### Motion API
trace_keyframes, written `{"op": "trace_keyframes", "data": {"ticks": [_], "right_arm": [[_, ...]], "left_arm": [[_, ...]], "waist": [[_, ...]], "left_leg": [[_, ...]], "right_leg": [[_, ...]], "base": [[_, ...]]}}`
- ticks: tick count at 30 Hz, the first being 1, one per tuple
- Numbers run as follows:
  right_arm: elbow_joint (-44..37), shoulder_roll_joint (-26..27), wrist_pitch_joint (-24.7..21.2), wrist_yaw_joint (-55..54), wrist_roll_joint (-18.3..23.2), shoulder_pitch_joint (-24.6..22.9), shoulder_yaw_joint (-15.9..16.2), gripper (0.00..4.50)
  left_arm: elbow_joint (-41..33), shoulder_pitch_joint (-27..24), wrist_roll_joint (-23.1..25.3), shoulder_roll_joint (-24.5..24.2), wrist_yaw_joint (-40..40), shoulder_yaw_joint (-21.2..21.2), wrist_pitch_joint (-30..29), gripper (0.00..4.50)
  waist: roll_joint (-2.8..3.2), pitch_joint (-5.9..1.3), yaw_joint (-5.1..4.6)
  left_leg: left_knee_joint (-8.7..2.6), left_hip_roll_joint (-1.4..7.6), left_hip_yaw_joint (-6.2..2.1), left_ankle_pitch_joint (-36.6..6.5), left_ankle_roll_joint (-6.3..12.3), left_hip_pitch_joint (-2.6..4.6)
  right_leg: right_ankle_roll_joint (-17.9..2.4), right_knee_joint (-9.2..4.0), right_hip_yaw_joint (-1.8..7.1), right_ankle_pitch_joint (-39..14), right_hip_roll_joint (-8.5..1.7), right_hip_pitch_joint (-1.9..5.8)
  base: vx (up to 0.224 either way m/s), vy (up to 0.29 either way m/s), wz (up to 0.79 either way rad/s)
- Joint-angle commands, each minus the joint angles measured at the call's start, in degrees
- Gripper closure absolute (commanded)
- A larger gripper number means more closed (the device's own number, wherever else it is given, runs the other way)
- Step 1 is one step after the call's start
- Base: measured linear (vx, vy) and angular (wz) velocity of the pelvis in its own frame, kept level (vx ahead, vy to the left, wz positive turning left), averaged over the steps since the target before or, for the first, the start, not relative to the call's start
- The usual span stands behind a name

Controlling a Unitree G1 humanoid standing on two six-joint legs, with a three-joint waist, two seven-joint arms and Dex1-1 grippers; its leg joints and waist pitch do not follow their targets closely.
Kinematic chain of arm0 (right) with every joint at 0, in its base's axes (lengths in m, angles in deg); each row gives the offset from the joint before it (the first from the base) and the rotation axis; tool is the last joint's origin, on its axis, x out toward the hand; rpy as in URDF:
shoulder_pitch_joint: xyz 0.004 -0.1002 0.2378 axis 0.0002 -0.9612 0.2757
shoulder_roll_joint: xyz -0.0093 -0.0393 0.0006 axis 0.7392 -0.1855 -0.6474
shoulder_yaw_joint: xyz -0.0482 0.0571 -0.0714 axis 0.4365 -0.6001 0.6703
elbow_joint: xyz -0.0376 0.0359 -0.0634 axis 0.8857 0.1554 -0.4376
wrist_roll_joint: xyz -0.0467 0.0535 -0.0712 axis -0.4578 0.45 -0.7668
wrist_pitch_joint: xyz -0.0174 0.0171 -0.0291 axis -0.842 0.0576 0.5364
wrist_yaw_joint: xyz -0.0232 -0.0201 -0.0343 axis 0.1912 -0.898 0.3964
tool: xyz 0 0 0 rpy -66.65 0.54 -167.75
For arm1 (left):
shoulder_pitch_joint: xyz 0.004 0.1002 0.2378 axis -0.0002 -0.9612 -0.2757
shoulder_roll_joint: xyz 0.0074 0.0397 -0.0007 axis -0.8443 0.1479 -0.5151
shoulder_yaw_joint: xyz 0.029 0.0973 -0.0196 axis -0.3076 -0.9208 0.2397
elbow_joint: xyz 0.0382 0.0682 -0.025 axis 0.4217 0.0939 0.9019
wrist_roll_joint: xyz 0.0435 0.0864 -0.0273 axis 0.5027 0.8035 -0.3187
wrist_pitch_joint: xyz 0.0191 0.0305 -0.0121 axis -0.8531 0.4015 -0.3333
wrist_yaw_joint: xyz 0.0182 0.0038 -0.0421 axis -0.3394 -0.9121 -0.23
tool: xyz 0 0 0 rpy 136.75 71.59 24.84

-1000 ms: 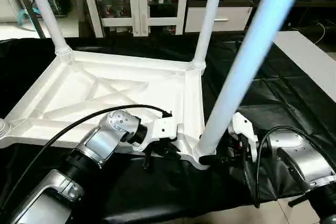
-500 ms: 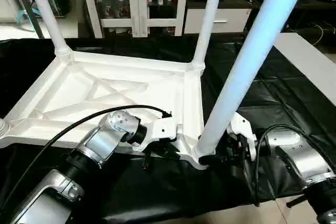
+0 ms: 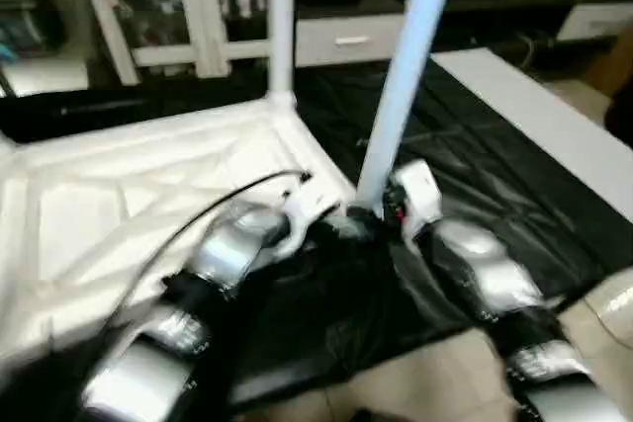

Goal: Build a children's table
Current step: Rotate leg to tighten

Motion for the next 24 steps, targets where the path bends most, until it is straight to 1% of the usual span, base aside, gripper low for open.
{"op": "trace_keyframes", "data": {"ticks": [1,2,3,4,5,6,7,8,9,10,11,12,13,14,15,16,17,18,19,20,21,22,23,24], "right_arm": [[5.38,1.86,0.53,-12.49,-4.94,2.25,-0.17,1.88],[6.05,2.42,0.80,-13.96,-5.17,2.70,-0.32,1.88],[6.29,2.63,0.90,-14.49,-5.25,2.86,-0.37,1.88],[8.19,4.39,1.73,-17.42,-5.60,4.18,-0.46,1.88],[9.24,5.46,2.90,-17.48,-5.45,4.99,-0.35,1.88],[9.31,5.52,2.96,-17.53,-5.46,5.04,-0.36,1.88],[10.89,6.73,4.65,-18.65,-5.73,6.16,-0.67,1.88],[11.33,7.22,5.52,-17.65,-5.26,6.51,-0.94,1.88],[11.98,7.56,6.16,-17.49,-5.07,6.85,-1.17,1.88],[12.06,7.98,6.84,-16.53,-4.45,6.96,-1.54,1.88],[11.67,7.93,7.58,-15.80,-4.46,6.79,-1.48,1.88],[11.20,7.84,8.49,-14.51,-4.07,6.55,-1.51,1.88],[11.20,7.84,8.49,-14.51,-4.07,6.55,-1.51,1.88],[9.31,7.04,9.34,-10.65,-2.53,5.67,-1.79,1.88],[9.21,6.98,9.40,-10.44,-2.44,5.62,-1.82,1.88],[6.99,6.14,9.58,-8.47,-1.10,4.69,-2.46,1.32],[6.06,5.65,10.11,-7.45,-0.39,4.29,-3.01,1.19],[3.90,4.68,10.18,-5.65,0.58,3.35,-3.45,1.19],[2.74,4.08,10.39,-4.42,1.16,2.81,-3.71,1.13],[1.44,3.37,10.42,-3.94,1.34,2.25,-3.84,0.99],[-1.34,2.12,9.94,-2.45,2.09,1.12,-4.18,0.99],[-1.34,2.12,9.94,-2.45,2.09,1.12,-4.18,0.84],[-2.87,1.45,9.62,-1.64,2.51,0.51,-4.41,0.76],[-2.87,1.45,9.62,-1.64,2.51,0.51,-4.41,0.76]], "left_arm": [[1.11,2.46,0.19,3.07,8.66,2.56,2.14,4.50],[1.46,2.70,0.26,3.46,9.27,2.69,2.36,4.50],[1.59,2.79,0.29,3.60,9.49,2.74,2.44,4.50],[2.76,3.47,0.06,4.92,12.46,3.80,4.05,4.50],[3.24,3.72,0.00,5.44,13.59,4.15,4.94,4.50],[3.27,3.74,0.02,5.45,13.61,4.14,5.01,4.50],[4.15,4.27,0.65,5.49,13.78,3.66,6.55,4.50],[4.42,4.39,0.76,5.32,13.25,3.42,7.29,4.50],[5.07,4.66,0.80,5.37,13.29,3.38,7.86,4.50],[5.61,4.84,0.83,5.18,12.97,3.27,8.36,4.50],[5.78,4.80,0.90,4.84,12.35,3.05,8.76,4.50],[6.02,4.73,0.92,4.62,11.86,3.01,9.33,4.50],[6.02,4.73,0.92,4.62,11.86,3.01,9.33,4.50],[6.12,4.43,1.40,3.87,10.78,2.54,9.77,4.50],[6.13,4.41,1.44,3.82,10.70,2.50,9.82,4.50],[5.96,4.05,1.50,3.40,10.11,2.42,10.01,4.50],[6.06,3.88,1.49,3.16,9.87,2.37,10.25,4.50],[5.86,3.57,1.57,2.60,8.34,1.73,11.08,4.50],[5.81,3.40,1.61,2.25,7.30,1.29,11.71,4.50],[5.70,3.28,1.66,1.98,6.88,1.12,11.73,4.50],[5.57,3.09,1.83,1.33,5.47,0.49,12.22,4.50],[5.57,3.09,1.83,1.33,5.47,0.49,12.22,4.50],[5.54,3.01,1.93,0.98,4.73,0.16,12.48,4.50],[5.54,3.01,1.93,0.98,4.73,0.16,12.48,4.50]], "waist": [[0.04,-2.94,2.61],[-4.61,-4.48,1.94],[-3.74,-4.08,3.06],[-1.93,-4.96,4.52],[-1.10,-5.35,5.20],[-0.77,-5.41,4.35],[-1.24,-5.63,3.83],[-1.25,-5.55,3.97],[-1.27,-5.56,4.03],[-1.22,-5.38,4.27],[-1.12,-5.38,4.42],[-1.15,-5.34,4.66],[-1.13,-5.27,4.70],[-1.06,-5.23,4.75],[-1.07,-5.24,4.79],[-1.13,-5.24,4.87],[-1.12,-5.24,4.94],[-1.11,-5.25,4.91],[-1.20,-5.12,5.09],[-1.16,-5.21,5.00],[-1.26,-5.06,4.79],[-1.20,-5.04,4.93],[-1.17,-4.98,4.91],[-1.19,-5.04,4.89]], "left_leg": [[-13.46,5.26,0.77,-47.15,-5.90,-0.66],[-1.30,0.87,0.04,-31.31,-4.64,4.59],[4.14,0.12,-1.62,-12.81,-0.64,2.48],[-0.11,1.47,-3.72,-4.31,-0.51,-3.00],[-2.05,2.13,-3.49,-2.69,-0.56,-1.58],[-1.93,2.61,-2.66,-2.86,0.02,0.82],[-1.84,2.62,-2.55,-2.03,1.36,0.70],[-1.78,2.00,-1.78,-4.36,4.55,-0.12],[-1.80,1.94,-1.63,-4.79,5.31,-0.39],[-1.91,2.08,-1.36,-6.52,6.08,-0.10],[-1.95,2.19,-1.29,-7.03,5.97,-0.01],[-2.12,2.43,-1.16,-7.57,5.57,0.27],[-2.22,2.53,-1.19,-7.71,5.43,0.21],[-2.35,2.67,-1.23,-8.00,4.93,0.13],[-2.36,2.70,-1.24,-8.13,4.92,0.14],[-2.35,2.70,-1.17,-8.18,4.96,0.20],[-2.33,2.74,-1.14,-8.07,5.03,0.26],[-2.35,2.78,-1.18,-7.69,5.25,0.18],[-2.38,2.72,-1.17,-8.00,5.65,0.03],[-2.34,2.75,-1.20,-8.17,5.70,-0.04],[-2.51,2.73,-1.33,-8.35,5.47,-0.32],[-2.55,2.79,-1.32,-9.49,4.98,-0.01],[-2.66,2.85,-1.33,-10.28,4.29,0.20],[-2.64,2.91,-1.26,-10.22,4.08,0.29]], "right_leg": [[-3.24,5.03,1.90,-11.80,1.35,3.70],[1.45,-5.96,4.11,-40.58,-2.97,-2.49],[2.21,-9.12,6.96,-55.70,-8.58,-1.53],[-0.14,-4.67,6.34,-41.36,-7.64,4.01],[-1.67,-3.80,4.92,-30.29,-4.86,2.54],[-6.61,-2.24,4.14,-12.24,-1.75,0.07],[-9.14,-1.53,4.12,-5.97,-1.55,0.40],[-13.70,-1.60,4.45,-1.75,-1.82,1.16],[-13.98,-1.71,4.39,-1.99,-1.92,1.50],[-13.89,-2.32,4.32,-4.71,-2.04,1.24],[-13.67,-2.39,4.31,-5.94,-2.12,1.34],[-13.16,-2.58,4.31,-7.28,-2.02,1.20],[-12.97,-2.54,4.29,-7.58,-2.01,1.26],[-12.48,-2.53,4.27,-7.97,-2.00,1.34],[-12.34,-2.55,4.27,-7.89,-2.01,1.38],[-12.20,-2.62,4.32,-7.45,-2.04,1.41],[-12.27,-2.55,4.36,-7.09,-2.01,1.35],[-12.55,-2.43,4.36,-6.54,-2.01,1.39],[-12.01,-2.64,4.32,-6.93,-2.02,1.56],[-11.93,-2.48,4.35,-6.94,-2.07,1.58],[-11.40,-2.61,4.28,-8.15,-2.07,1.75],[-10.61,-3.00,4.27,-10.54,-2.14,1.56],[-10.54,-3.16,4.29,-11.94,-2.10,1.35],[-10.61,-3.09,4.33,-11.84,-2.05,1.27]], "base": [[-0.053,-0.061,0.14],[0.029,-0.109,0.05],[0.106,-0.065,-0.35],[0.106,-0.065,-0.35],[0.111,-0.015,-0.25],[0.000,0.000,0.00],[0.000,0.000,0.00],[0.000,0.000,0.00],[0.000,0.000,0.00],[0.000,0.000,0.00],[0.000,0.000,0.00],[0.000,0.000,0.00],[0.000,0.000,0.00],[0.000,0.000,0.00],[0.000,0.000,0.00],[0.000,0.000,0.00],[0.000,0.000,0.00],[0.000,0.000,0.00],[0.000,0.000,0.00],[0.000,0.000,0.00],[0.000,0.000,0.00],[0.000,0.000,0.00],[0.000,0.000,0.00],[0.000,0.000,0.00]]}}
